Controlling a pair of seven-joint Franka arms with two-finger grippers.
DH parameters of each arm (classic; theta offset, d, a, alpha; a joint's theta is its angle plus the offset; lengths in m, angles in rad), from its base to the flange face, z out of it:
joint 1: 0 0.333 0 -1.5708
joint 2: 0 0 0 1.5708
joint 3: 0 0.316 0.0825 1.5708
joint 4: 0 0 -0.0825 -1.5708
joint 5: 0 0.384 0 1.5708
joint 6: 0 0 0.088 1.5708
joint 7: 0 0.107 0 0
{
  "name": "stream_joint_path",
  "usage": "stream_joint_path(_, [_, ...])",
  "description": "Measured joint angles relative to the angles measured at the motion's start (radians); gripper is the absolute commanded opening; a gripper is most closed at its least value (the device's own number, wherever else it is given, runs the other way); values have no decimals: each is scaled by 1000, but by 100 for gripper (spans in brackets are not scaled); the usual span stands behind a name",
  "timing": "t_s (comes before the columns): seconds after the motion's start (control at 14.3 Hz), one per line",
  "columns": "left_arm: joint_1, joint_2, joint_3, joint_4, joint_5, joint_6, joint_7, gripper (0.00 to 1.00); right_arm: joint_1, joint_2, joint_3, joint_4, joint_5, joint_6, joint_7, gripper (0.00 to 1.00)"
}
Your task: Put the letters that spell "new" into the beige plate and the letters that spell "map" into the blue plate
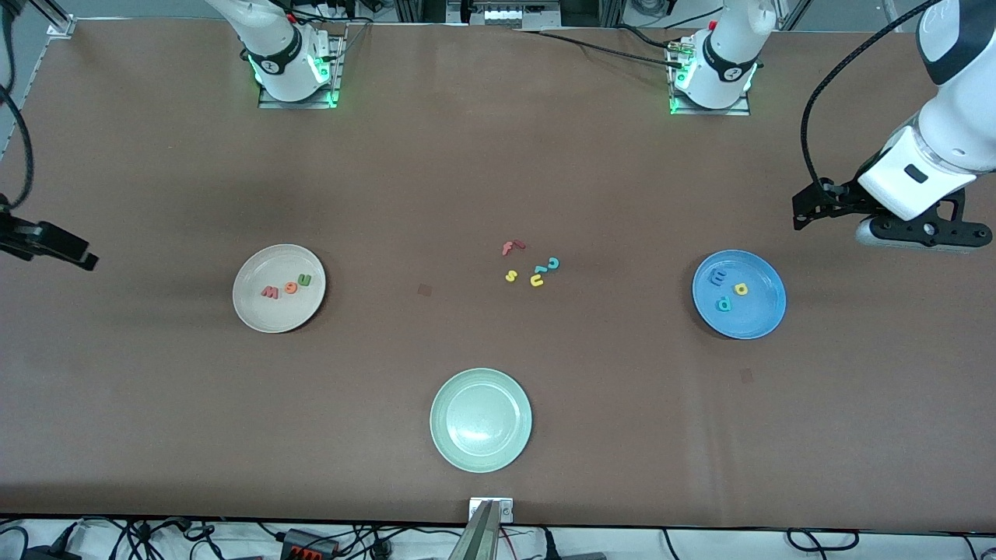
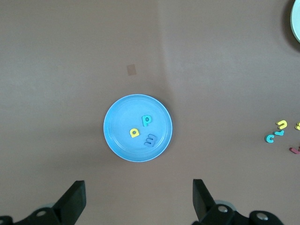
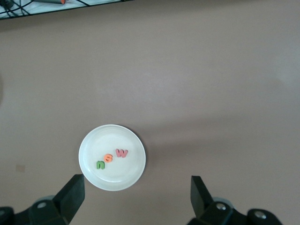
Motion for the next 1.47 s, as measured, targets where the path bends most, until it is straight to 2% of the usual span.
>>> stream_joint_path(0.35, [0, 0, 0, 0, 0, -1, 0, 100, 20, -43, 26, -7, -29, -79, -12, 100])
stream_joint_path(0.7, [0, 0, 0, 0, 0, -1, 0, 100, 19, -148, 24, -176, -37, -15, -12, 100])
stream_joint_path(0.84, [0, 0, 0, 0, 0, -1, 0, 100, 19, -173, 23, -209, -37, -9, -12, 100])
stream_joint_path(1.47, [0, 0, 0, 0, 0, -1, 0, 100, 19, -150, 23, -208, -37, 6, -12, 100])
